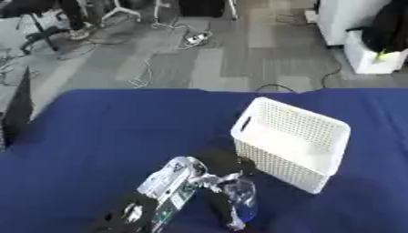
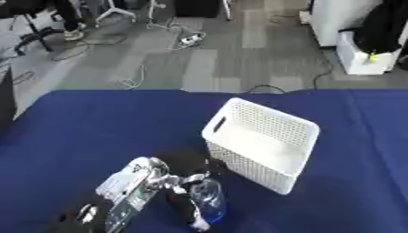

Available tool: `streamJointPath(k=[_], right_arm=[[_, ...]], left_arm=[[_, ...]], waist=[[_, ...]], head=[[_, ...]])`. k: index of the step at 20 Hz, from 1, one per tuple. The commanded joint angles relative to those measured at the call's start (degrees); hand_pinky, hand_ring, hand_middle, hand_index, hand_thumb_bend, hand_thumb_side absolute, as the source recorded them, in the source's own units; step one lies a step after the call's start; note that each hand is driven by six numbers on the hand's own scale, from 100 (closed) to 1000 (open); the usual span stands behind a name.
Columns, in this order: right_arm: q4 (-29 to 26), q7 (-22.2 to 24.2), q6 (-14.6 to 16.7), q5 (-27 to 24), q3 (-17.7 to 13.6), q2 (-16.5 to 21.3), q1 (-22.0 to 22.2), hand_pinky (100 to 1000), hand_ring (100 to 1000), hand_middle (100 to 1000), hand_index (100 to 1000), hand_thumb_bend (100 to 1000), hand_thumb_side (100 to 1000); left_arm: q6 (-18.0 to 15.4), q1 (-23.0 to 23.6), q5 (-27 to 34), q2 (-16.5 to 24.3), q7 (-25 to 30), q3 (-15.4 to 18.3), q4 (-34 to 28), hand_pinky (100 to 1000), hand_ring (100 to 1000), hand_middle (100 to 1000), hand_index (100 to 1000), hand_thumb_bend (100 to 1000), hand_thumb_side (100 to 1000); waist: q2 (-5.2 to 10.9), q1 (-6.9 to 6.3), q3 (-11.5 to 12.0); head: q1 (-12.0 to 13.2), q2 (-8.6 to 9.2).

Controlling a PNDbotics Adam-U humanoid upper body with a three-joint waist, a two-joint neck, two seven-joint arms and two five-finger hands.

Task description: Pick up objects on the table and place them in the box.

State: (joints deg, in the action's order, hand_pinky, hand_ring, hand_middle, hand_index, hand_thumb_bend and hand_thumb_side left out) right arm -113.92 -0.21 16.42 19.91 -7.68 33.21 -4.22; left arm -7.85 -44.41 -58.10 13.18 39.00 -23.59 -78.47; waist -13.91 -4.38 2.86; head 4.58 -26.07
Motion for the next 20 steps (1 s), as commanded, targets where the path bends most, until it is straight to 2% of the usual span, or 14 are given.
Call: streamJointPath(k=[1, 3, 4, 6, 8, 12, 13, 14, 16, 18, 19, 20], right_arm=[[-0.6, 0.1, 0.1, -0.2, -0.6, 0.8, -0.5, 570, 608, 593, 710, 100, 816], [-0.6, 0.1, 0.1, -0.3, -0.6, 0.8, -0.5, 570, 608, 593, 710, 100, 816], [-0.6, 0.2, 0.1, -0.3, -0.6, 0.8, -0.5, 570, 608, 593, 711, 100, 816], [-0.6, 0.2, 0.2, -0.3, -0.6, 0.7, -0.5, 570, 608, 594, 711, 100, 816], [-0.6, 0.2, 0.2, -0.3, -0.6, 0.7, -0.6, 570, 608, 594, 711, 100, 816], [-0.5, 0.3, 0.2, -0.4, -0.6, 0.7, -0.7, 571, 609, 594, 711, 100, 817], [-0.5, 0.3, 0.3, -0.4, -0.6, 0.7, -0.7, 571, 609, 594, 711, 100, 817], [-0.5, 0.3, 0.3, -0.4, -0.6, 0.7, -0.7, 571, 609, 594, 711, 100, 817], [-0.4, 0.4, 0.3, -0.4, -0.6, 0.7, -0.7, 571, 609, 594, 711, 100, 817], [-0.4, 0.4, 0.3, -0.4, -0.6, 0.7, -0.7, 571, 609, 593, 711, 100, 818], [-0.4, 0.4, 0.3, -0.4, -0.6, 0.6, -0.7, 571, 609, 594, 711, 100, 818], [-0.3, 0.4, 0.3, -0.4, -0.7, 0.6, -0.7, 571, 609, 594, 711, 100, 817]], left_arm=[[0.8, -0.2, -0.5, 0.8, 0.9, 0.1, 0.2, 836, 828, 920, 962, 701, 476], [1.3, 0.1, -0.9, 0.5, 0.9, 0.2, 1.4, 767, 769, 881, 934, 722, 416], [1.6, 0.2, -1.2, 0.3, 0.8, 0.3, 2.1, 692, 705, 836, 909, 743, 378], [2.0, 0.4, -1.7, 0.0, 0.3, 0.5, 3.5, 606, 594, 755, 869, 776, 322], [2.1, 0.6, -2.4, -0.3, -0.8, 0.6, 4.5, 468, 486, 669, 829, 797, 262], [1.8, 1.0, -3.2, -0.7, -3.6, 0.8, 5.6, 228, 283, 477, 688, 755, 184], [1.7, 1.1, -3.1, -0.9, -4.4, 0.8, 5.9, 177, 242, 440, 661, 721, 181], [1.7, 1.2, -3.0, -1.0, -5.0, 0.8, 6.1, 140, 219, 415, 646, 621, 200], [1.6, 1.4, -2.3, -1.2, -6.2, 0.9, 6.6, 100, 196, 390, 619, 351, 241], [1.7, 1.5, -1.4, -1.4, -7.1, 1.0, 7.0, 100, 170, 373, 586, 152, 164], [1.8, 1.6, -1.0, -1.4, -7.5, 1.0, 7.1, 100, 140, 346, 547, 100, 106], [2.0, 1.7, -0.5, -1.5, -7.9, 1.1, 7.2, 100, 110, 317, 525, 100, 100]], waist=[[0.88, 0.20, -0.2], [0.89, 0.19, -0.2], [0.88, 0.19, -0.2], [0.87, 0.21, -0.2], [0.85, 0.24, -0.2], [0.78, 0.27, -0.1], [0.75, 0.29, -0.1], [0.73, 0.29, -0.1], [0.67, 0.32, -0.1], [0.61, 0.35, -0.2], [0.57, 0.36, -0.2], [0.56, 0.37, -0.2]], head=[[0.5, 0.68], [0.5, 0.73], [0.5, 0.78], [0.5, 0.86], [0.5, 0.91], [0.5, 0.94], [0.5, 0.94], [0.5, 0.94], [0.4, 0.94], [0.4, 0.97], [0.4, 0.95], [0.4, 0.95]])
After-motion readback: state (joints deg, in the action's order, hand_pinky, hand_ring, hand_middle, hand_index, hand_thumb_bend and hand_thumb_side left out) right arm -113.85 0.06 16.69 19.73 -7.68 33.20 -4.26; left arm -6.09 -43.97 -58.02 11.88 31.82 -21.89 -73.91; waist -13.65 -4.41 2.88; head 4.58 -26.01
